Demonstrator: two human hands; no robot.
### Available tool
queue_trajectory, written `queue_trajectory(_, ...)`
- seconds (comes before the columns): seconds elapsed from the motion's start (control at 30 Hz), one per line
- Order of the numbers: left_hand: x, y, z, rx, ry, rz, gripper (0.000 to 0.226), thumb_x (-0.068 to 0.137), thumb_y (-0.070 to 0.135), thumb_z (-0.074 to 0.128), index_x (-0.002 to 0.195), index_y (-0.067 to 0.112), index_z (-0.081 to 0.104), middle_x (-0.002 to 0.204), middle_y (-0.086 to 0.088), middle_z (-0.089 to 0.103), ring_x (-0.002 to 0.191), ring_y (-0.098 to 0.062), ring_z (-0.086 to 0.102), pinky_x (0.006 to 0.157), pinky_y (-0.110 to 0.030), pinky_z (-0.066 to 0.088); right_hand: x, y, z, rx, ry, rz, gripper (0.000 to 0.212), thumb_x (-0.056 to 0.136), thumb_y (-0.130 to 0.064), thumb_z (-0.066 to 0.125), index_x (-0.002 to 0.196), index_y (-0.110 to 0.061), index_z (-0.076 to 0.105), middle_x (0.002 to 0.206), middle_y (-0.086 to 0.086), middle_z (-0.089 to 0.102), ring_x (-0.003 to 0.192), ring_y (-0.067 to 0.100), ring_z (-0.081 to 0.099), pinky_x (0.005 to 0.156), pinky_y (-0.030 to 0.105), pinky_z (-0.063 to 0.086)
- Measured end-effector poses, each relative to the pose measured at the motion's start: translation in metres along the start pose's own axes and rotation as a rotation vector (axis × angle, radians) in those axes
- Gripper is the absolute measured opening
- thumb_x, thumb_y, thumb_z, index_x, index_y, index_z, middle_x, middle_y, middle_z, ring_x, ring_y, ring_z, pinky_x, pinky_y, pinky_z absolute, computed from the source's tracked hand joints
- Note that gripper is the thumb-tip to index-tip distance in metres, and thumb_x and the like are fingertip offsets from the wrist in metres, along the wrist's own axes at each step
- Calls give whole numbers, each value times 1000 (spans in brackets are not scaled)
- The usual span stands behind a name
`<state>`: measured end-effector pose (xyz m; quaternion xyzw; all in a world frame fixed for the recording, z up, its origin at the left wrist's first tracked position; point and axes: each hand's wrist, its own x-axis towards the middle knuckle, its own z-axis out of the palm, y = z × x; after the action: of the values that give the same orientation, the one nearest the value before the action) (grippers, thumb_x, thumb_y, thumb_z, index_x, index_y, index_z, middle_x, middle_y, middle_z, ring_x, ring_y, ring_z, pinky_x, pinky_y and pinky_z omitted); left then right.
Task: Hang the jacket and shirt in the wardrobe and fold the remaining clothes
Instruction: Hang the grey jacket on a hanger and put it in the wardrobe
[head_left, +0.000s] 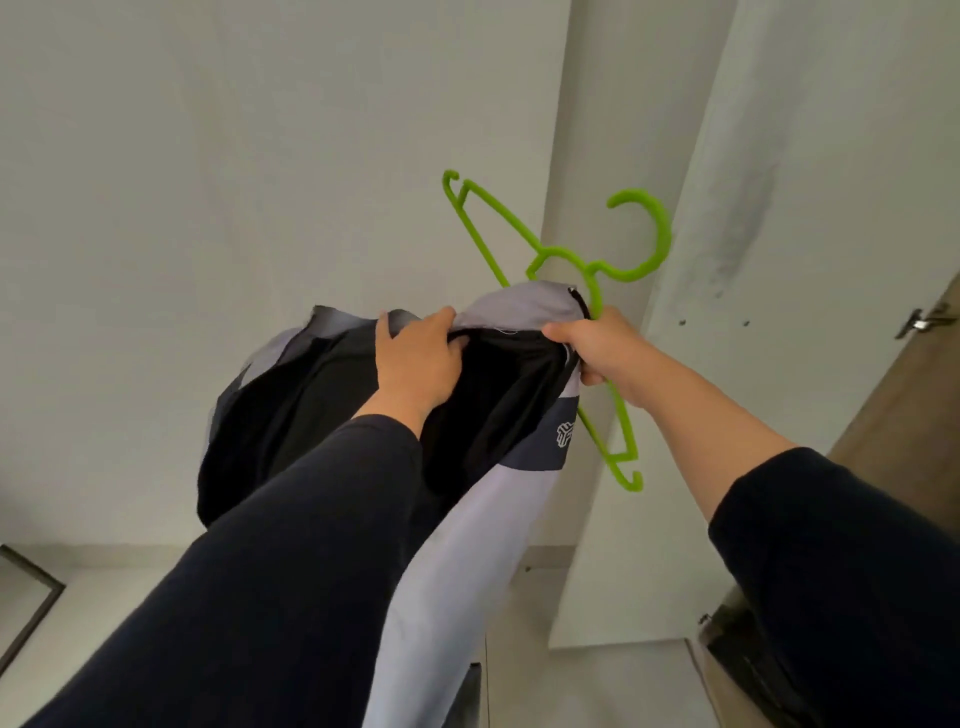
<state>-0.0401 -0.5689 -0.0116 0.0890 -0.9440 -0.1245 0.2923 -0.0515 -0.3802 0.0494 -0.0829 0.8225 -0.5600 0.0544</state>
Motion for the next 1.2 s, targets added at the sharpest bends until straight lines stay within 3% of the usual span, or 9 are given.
queue_trajectory(0.13,-15,11,-14,5,116,164,15,96,29,42,99,16,48,98,-4,63,95,-29,57,81,-38,32,-15,-2,1,-105,11,-156,16,82,-26,71,90,-24,57,84,-4,61,72,12,56,53,21,39)
queue_trajectory(0.37,-44,26,-38,-76,100,249,17,97,29,43,105,14,46,100,-4,57,97,-26,51,87,-38,34,-38,-10,22,-26,-43,-76,22,83,-15,70,101,-16,58,70,-2,55,57,9,50,45,20,41)
queue_trajectory(0.6,-72,-8,-54,-110,146,98,44,93,52,41,125,24,50,119,1,54,111,-26,47,92,-39,32,-53,-31,10,239,131,-83,22,84,-9,61,105,-17,60,90,6,62,76,19,58,59,27,46)
queue_trajectory(0.67,-80,-16,-55,-104,141,-58,53,93,58,32,137,28,38,134,-2,42,120,-30,40,100,-44,28,-62,-31,-4,272,116,-91,21,85,-7,58,98,-23,58,84,1,62,71,15,58,58,24,46)
queue_trajectory(0.77,-90,-28,-59,48,53,-336,76,90,45,52,150,25,9,154,-6,15,137,-36,22,110,-53,18,-75,-24,-28,302,135,-85,22,85,-5,55,94,-25,59,77,-4,61,67,11,57,57,22,46)
queue_trajectory(0.83,-93,-35,-62,154,-70,-355,68,88,35,59,146,23,24,149,-8,30,132,-36,33,104,-50,30,-84,-18,-42,296,163,-75,24,85,-4,54,93,-26,59,76,-4,60,66,10,56,57,22,44)
queue_trajectory(0.93,-91,-21,-59,-40,-158,-272,28,93,11,41,116,9,57,113,-16,62,108,-37,56,80,-37,41,-99,-4,-60,190,197,-42,24,86,-6,54,101,-25,57,70,-4,54,58,10,48,50,21,36)
queue_trajectory(1.03,-76,20,-56,-273,-151,-251,26,93,8,36,112,0,53,112,-22,60,103,-39,56,79,-38,41,-111,12,-80,25,241,36,14,87,-9,56,94,-21,56,64,-2,47,51,12,38,48,22,31)
queue_trajectory(1.2,-58,113,-59,-509,-215,8,27,91,34,49,113,18,55,105,-6,64,96,-27,59,77,-32,44,-134,42,-117,-89,315,164,16,88,-7,56,75,-15,51,62,2,42,51,15,37,43,20,30)
